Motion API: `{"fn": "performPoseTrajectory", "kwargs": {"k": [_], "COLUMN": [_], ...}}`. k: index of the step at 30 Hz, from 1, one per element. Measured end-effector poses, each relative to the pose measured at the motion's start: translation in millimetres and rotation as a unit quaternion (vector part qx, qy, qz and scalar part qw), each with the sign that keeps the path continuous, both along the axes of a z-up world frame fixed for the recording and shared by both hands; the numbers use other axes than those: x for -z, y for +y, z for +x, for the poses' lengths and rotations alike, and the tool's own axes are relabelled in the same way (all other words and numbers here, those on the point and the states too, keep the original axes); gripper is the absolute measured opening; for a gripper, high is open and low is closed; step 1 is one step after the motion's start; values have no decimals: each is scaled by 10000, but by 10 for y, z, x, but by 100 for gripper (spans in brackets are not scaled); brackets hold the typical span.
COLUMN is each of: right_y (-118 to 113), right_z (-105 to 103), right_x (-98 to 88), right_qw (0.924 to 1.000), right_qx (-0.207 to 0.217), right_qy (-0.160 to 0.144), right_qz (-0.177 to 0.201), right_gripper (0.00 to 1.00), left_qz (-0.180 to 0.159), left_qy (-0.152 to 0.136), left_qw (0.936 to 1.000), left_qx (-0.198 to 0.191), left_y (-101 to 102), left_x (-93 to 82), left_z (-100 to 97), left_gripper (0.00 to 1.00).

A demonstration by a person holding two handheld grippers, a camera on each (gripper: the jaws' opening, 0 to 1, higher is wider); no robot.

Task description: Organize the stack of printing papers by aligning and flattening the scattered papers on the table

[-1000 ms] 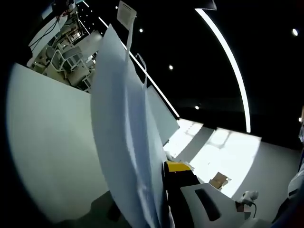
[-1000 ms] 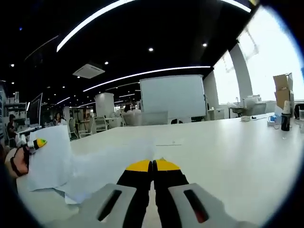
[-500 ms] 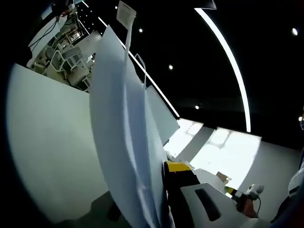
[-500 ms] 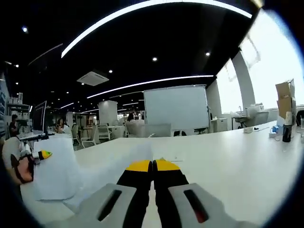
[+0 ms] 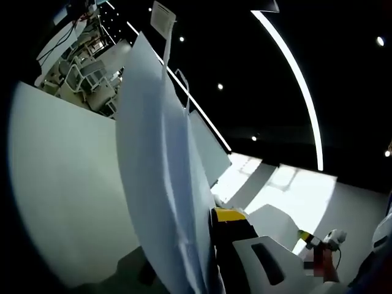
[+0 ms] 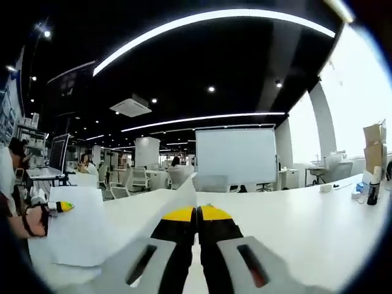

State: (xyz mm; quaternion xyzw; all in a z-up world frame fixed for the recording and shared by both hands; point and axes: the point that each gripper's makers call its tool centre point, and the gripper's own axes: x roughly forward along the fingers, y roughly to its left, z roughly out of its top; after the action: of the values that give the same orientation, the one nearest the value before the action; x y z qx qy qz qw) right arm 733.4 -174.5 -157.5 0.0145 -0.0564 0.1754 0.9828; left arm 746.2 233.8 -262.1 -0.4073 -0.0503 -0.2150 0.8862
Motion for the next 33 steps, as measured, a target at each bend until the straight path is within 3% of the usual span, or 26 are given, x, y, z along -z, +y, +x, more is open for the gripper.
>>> {"fn": "performPoseTrajectory", "kwargs": {"k": [5,16,33], "right_y": [-18,-12,40], "right_z": [-29,-95,-108], "right_x": [-120,-330,-389], "right_qw": [9997,9991,9988], "right_qx": [-99,-171,-284], "right_qy": [-114,-344,-385], "right_qz": [205,164,123], "right_gripper": [0,0,0], "left_qz": [-1,-1,-16], "left_qy": [0,1,0], "left_qw": [10000,10000,10000], "left_qx": [5,8,11], "left_y": [0,-7,-1], "left_x": [5,10,12], "left_z": [1,2,15], "left_gripper": [7,7,7]}}
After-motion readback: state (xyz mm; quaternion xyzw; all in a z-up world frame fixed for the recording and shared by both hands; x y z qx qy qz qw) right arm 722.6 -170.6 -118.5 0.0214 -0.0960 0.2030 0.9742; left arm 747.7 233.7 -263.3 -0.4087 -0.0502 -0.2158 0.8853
